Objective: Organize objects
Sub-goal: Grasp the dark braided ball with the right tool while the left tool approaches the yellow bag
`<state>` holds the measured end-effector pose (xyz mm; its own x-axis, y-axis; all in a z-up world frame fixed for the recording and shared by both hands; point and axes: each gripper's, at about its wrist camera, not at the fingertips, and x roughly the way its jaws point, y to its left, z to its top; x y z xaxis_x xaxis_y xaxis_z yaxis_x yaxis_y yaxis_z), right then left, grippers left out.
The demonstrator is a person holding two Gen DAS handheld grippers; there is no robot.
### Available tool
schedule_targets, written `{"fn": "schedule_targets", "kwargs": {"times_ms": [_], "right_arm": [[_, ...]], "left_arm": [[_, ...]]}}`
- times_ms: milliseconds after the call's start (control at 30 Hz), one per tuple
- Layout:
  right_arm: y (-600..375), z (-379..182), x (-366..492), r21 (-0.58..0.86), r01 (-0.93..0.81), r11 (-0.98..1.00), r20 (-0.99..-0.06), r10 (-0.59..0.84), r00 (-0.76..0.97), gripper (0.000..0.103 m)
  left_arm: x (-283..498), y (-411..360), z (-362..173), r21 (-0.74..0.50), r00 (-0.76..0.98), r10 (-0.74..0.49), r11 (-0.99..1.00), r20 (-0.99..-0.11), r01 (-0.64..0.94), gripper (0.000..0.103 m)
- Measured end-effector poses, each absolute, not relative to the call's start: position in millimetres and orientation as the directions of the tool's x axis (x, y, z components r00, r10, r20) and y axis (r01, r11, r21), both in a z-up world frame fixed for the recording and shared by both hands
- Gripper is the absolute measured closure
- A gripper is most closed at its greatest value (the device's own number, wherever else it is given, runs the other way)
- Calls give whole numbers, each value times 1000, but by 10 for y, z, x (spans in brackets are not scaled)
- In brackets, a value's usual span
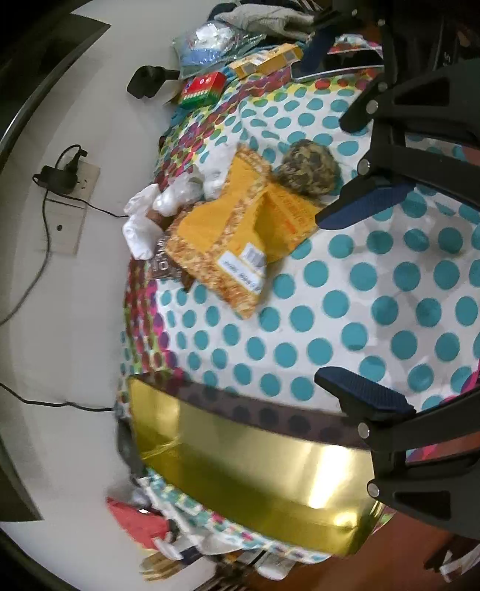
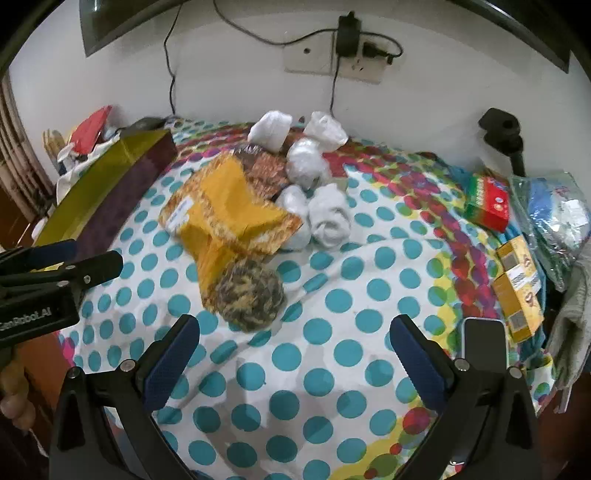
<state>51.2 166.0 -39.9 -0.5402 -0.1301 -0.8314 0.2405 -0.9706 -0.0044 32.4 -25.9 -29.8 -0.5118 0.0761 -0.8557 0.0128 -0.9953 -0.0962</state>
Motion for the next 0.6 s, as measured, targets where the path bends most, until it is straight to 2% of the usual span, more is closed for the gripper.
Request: {"fn": "schedule_targets", "kwargs": {"times_ms": [133,267,567,600], "right_arm": [[1552,-514,487,-30,288,-957,-835,-135,-533,7],[1471,-660,419,-17,325,-946,-852,-156,-500,28],[1375,-820,274,18,330,-944,-848,-189,-495,29],[1360,-839,244,19,331,-943,-850,-190,-492,34]], "left_arm": [[336,-338,-389,-143,-499,109,-989,-859,31,24],[330,-418,-435,-127,-508,86,-991,-857,46,24],[313,-405,-521,-121,-528,121,-992,-840,-35,24],[306,-389,-538,-117,-522,122,-992,-844,-43,24]]}}
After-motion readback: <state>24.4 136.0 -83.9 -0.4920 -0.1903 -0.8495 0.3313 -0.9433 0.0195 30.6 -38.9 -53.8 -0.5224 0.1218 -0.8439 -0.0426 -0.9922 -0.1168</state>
